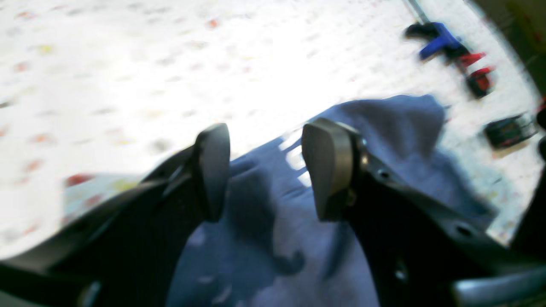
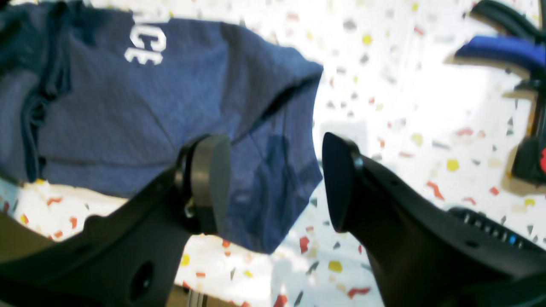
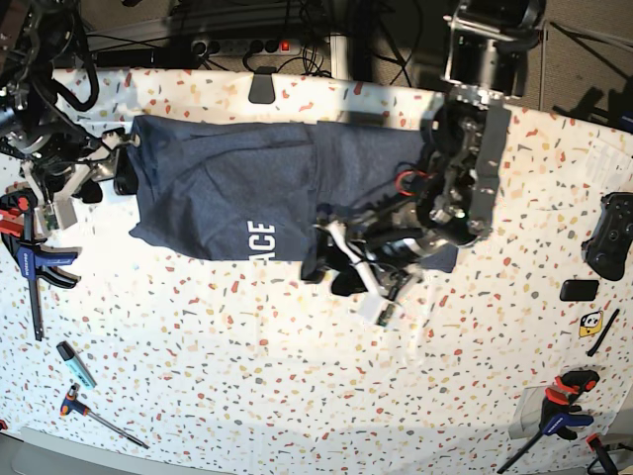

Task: Fold the T-shirt properly
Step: 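Release the folded end with the left gripper and raise it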

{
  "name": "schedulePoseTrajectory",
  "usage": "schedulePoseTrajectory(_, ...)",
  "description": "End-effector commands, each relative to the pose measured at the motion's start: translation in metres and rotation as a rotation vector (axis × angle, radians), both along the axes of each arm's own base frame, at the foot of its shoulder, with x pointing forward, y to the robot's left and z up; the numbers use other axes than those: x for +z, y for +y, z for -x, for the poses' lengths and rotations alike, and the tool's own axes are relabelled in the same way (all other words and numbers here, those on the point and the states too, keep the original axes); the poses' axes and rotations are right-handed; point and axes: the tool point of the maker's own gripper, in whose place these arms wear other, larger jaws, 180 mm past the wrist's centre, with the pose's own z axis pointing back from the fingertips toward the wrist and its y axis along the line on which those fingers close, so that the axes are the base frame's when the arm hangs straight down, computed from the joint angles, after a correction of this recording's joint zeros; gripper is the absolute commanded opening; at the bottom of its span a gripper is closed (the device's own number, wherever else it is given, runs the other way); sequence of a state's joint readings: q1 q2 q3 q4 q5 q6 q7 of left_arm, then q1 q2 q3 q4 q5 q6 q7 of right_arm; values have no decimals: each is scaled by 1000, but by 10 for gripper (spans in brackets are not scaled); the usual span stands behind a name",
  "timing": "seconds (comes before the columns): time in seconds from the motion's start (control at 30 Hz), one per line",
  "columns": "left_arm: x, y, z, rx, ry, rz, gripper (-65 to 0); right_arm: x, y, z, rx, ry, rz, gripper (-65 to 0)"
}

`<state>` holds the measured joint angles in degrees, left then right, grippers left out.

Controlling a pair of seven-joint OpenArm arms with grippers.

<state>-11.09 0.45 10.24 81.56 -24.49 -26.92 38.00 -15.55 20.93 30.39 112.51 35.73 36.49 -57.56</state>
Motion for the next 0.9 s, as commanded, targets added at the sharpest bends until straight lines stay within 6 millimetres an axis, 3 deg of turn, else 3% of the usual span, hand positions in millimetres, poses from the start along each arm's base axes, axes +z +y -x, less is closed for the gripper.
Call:
schedulePoseTrajectory(0.0, 17, 3, -7, 2, -49, 19, -349, 11, -1, -5, 19, -35, 17, -309)
schedulePoseTrajectory(0.3, -20, 67, 14, 74, 28, -58, -349, 3, 3, 2, 26, 10, -25, -309)
schedulePoseTrajectory(0.53, 2, 140, 32, 263, -16, -5, -349, -27, -5, 10, 10, 95, -76, -309)
schedulePoseTrajectory(0.7, 14, 177, 55, 356, -52, -50, -349, -30, -11, 15, 26, 143, -109, -309)
schedulePoseTrajectory(0.87, 4, 201, 80, 415, -13, -85, -349, -21, -27, 13, 41, 152, -52, -309)
